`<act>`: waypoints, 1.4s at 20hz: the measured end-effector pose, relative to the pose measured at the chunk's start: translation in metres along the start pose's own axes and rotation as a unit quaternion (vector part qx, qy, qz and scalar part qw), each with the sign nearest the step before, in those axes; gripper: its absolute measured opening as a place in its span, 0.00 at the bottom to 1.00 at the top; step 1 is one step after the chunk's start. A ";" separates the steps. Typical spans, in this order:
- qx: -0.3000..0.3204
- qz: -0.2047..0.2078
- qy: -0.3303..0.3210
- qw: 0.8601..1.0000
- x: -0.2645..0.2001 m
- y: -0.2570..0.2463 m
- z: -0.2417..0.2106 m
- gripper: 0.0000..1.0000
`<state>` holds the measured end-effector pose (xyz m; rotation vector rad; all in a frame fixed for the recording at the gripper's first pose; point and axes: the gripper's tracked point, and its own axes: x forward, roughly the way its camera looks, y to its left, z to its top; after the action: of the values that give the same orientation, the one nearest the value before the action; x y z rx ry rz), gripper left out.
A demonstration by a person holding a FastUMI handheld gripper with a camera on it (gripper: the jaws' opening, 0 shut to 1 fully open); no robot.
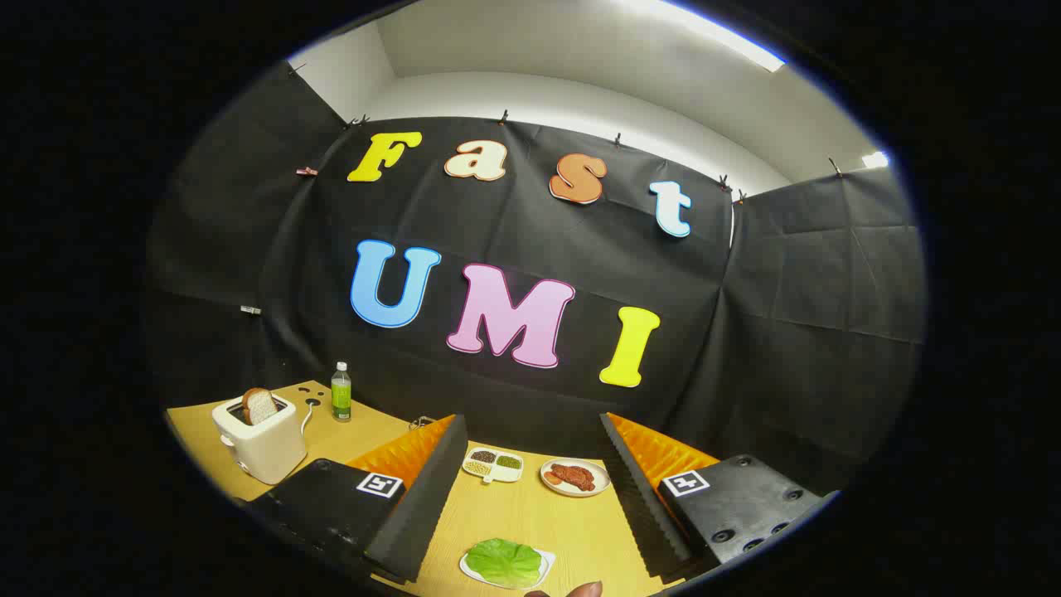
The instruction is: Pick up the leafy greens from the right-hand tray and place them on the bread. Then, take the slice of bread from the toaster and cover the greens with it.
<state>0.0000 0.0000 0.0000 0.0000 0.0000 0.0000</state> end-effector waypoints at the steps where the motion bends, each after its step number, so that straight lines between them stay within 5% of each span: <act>1: -0.001 0.000 0.000 1.000 0.000 0.000 -0.001 0.97; 20: 0.001 0.003 0.006 1.000 -0.003 0.002 -0.004 0.97; 28: 0.010 0.066 0.108 0.992 0.010 0.019 -0.078 0.98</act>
<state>0.0102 0.0189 -0.0775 0.0197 0.2159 0.1316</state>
